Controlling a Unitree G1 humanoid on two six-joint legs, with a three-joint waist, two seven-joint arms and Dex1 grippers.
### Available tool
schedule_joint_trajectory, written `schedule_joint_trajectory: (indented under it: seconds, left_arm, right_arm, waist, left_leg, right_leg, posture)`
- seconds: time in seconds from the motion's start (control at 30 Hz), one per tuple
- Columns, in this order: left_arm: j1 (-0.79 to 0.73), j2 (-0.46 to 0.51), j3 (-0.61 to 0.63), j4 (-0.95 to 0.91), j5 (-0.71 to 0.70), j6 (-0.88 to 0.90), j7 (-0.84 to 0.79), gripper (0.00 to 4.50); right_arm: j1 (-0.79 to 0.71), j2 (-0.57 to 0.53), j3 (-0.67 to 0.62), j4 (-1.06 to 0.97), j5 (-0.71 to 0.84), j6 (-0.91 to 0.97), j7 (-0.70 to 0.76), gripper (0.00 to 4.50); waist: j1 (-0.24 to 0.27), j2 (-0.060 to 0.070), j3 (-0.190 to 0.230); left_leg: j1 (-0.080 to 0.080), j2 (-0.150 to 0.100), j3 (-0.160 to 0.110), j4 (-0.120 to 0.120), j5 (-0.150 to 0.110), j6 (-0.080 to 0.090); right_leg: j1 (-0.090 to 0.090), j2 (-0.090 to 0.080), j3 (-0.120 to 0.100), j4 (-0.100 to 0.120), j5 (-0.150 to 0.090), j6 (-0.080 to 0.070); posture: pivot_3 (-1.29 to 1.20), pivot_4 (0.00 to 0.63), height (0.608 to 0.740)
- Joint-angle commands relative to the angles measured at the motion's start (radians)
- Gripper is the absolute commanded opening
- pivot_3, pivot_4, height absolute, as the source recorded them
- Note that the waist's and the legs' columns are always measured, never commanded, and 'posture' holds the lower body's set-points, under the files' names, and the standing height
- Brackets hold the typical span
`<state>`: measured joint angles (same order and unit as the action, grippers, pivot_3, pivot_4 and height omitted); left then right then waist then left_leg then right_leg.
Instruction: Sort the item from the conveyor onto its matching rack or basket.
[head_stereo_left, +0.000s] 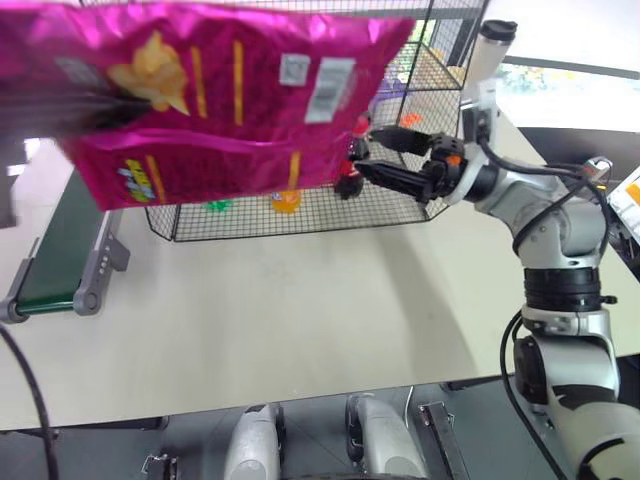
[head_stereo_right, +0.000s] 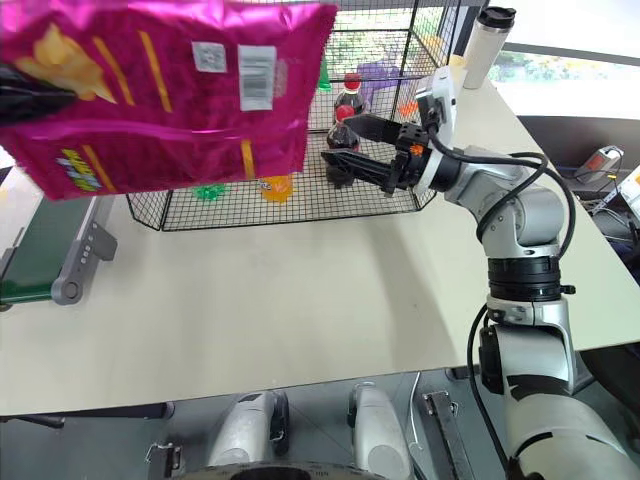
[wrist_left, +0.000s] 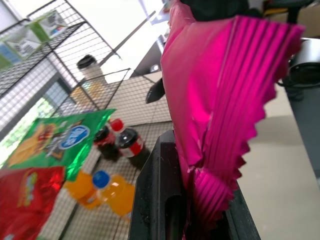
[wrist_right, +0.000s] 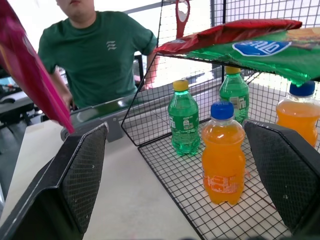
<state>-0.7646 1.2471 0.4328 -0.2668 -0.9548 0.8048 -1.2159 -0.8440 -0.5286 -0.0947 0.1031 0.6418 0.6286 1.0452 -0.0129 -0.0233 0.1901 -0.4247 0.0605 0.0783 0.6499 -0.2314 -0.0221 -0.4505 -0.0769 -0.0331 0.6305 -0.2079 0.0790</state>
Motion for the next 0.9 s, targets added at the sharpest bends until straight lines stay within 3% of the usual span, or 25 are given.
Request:
schedule_joint_trajectory:
  seconds: [0.03, 0.37, 0.7, 0.9]
  left_arm:
    - [-0.056, -0.036, -0.079, 0.017, 0.021, -0.055, -0.006, 0.02]
    - [-0.107, -0.137, -0.217, 0.073, 0.105, -0.134, -0.055, 0.02]
    - [-0.096, -0.090, -0.159, 0.104, 0.118, -0.138, -0.095, 0.02]
    - [-0.102, -0.069, -0.154, 0.112, 0.129, -0.149, -0.108, 0.02]
  right_arm:
    - [-0.029, 0.001, -0.007, -0.045, 0.031, -0.012, 0.037, 4.50]
    - [-0.047, 0.064, 0.037, -0.092, 0.099, 0.044, 0.089, 4.50]
    - [0.048, -0.078, 0.034, -0.054, -0.015, -0.006, 0.099, 4.50]
    - [0.093, -0.128, 0.028, -0.086, -0.008, 0.002, 0.121, 4.50]
  waist:
    - [0.000, 0.000, 0.000]
    - [-0.001, 0.000, 0.000]
    - [0.001, -0.001, 0.000]
    - [-0.001, 0.000, 0.000]
  left_leg:
    - [0.000, 0.000, 0.000, 0.000, 0.000, 0.000]
    - [-0.001, 0.000, 0.000, 0.000, 0.000, 0.000]
    - [-0.002, 0.000, 0.000, 0.001, 0.000, 0.000]
    - [-0.001, 0.000, 0.000, 0.001, 0.000, 0.000]
  right_leg:
    - [0.000, 0.000, 0.000, 0.000, 0.000, 0.000]
    - [0.000, 0.001, 0.000, 0.000, 0.000, 0.001]
    - [0.000, 0.000, 0.000, -0.001, 0.000, 0.001]
    - [0.000, 0.000, 0.000, 0.000, 0.000, 0.001]
  posture:
    - [0.00, 0.150, 0.740]
    - [0.00, 0.150, 0.740]
    - [0.00, 0.150, 0.740]
    - [0.00, 0.150, 0.740]
